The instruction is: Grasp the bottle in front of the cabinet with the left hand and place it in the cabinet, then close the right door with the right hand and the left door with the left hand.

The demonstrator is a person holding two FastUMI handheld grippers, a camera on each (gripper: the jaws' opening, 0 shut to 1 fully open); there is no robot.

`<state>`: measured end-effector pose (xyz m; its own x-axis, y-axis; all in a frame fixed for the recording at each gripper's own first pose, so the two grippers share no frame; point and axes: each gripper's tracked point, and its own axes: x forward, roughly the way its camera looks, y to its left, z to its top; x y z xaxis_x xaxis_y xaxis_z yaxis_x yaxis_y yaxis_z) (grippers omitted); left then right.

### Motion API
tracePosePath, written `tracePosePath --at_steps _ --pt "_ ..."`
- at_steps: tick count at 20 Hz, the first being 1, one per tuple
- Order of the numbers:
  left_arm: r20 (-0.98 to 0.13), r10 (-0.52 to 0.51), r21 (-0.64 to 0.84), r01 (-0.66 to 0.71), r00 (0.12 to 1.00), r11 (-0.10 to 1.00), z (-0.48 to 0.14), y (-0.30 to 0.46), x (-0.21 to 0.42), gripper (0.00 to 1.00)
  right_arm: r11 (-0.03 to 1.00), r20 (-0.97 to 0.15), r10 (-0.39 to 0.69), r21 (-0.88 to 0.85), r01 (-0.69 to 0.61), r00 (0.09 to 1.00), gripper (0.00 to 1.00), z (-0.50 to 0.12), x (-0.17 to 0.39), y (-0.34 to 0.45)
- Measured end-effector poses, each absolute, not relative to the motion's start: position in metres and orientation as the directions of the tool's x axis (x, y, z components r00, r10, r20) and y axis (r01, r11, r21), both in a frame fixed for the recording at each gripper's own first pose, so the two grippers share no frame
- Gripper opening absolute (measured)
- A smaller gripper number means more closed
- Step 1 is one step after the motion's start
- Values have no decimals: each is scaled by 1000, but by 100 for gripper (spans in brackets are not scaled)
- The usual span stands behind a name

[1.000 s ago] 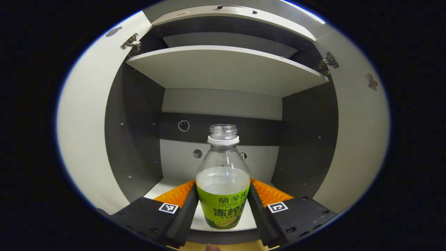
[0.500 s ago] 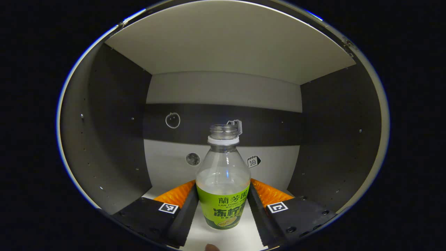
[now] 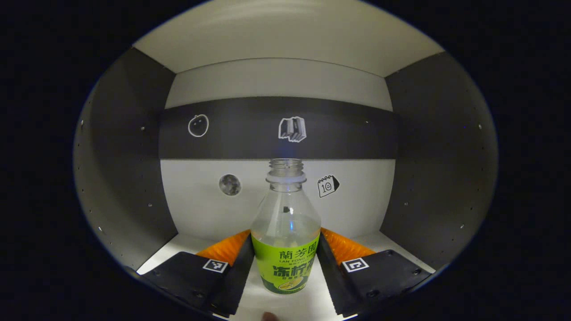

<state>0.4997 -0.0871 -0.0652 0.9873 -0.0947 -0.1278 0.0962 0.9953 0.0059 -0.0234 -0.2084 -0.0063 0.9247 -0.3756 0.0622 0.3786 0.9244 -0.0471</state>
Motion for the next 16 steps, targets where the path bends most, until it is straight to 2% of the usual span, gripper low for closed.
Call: tracePosePath --at_steps 7,9,10,14,16 --pt "-139 -84 12 87 987 996 -76 -94 495 82 904 70 -422 -36 425 904 98 -3 -34 -219" --pt "-142 -80 19 83 987 996 -79 -93 490 90 905 70 -419 -42 423 905 98 -3 -34 -219" --pt "-140 -85 23 89 987 996 -79 -94 488 94 908 67 -414 -41 417 908 98 -4 -34 -218" --pt "-130 -100 27 104 987 994 -82 -98 461 95 922 47 -386 -20 388 921 98 -7 -29 -215" --pt "-112 -70 40 74 991 996 -81 -92 443 95 945 47 -326 -5 326 944 98 -5 -23 -205"
